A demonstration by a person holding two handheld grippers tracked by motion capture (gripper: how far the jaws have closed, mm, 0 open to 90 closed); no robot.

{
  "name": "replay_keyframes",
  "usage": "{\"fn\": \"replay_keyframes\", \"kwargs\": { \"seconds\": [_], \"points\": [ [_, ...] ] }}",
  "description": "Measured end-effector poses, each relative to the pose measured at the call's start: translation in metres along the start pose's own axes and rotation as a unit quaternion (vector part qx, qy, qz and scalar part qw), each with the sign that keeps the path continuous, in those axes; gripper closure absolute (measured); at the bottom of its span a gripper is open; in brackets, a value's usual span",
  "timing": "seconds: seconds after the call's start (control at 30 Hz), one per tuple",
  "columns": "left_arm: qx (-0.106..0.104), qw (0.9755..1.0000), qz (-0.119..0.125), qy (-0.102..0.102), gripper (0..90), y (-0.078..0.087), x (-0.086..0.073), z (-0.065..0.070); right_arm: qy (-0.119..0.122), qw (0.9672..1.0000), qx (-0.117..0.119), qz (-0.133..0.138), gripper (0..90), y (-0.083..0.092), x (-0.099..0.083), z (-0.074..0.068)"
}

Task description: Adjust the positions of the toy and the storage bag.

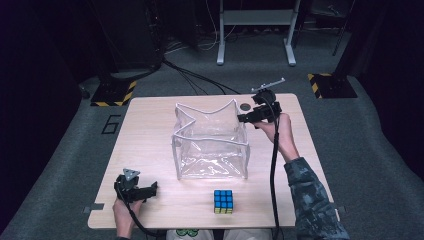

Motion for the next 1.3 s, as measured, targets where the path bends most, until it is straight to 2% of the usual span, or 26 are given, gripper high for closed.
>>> {"fn": "replay_keyframes", "kwargs": {
  "seconds": [0.17,0.67,1.3],
  "points": [
    [0.000,1.0000,0.000,0.000,0.6,0.000,0.000,0.000,0.002,1.0000,0.002,0.008,16.0,0.007,-0.001,0.001],
    [0.000,1.0000,0.000,0.000,0.6,0.000,0.000,0.000,0.007,0.9992,-0.005,0.040,10.9,0.034,-0.019,0.007],
    [0.000,1.0000,0.000,0.000,0.6,0.000,0.000,0.000,0.011,0.9982,-0.009,0.058,9.7,0.052,-0.065,0.010]
  ]
}}
Point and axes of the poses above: each handheld gripper's, and its own axes: y roughly backward along the jaws, x roughly out of its top, z roughly to its right, the point moved 9 cm from there along -y, roughly forward along the jaws, and after that the axes turned 2 degrees about -z, right-handed, at the moved point
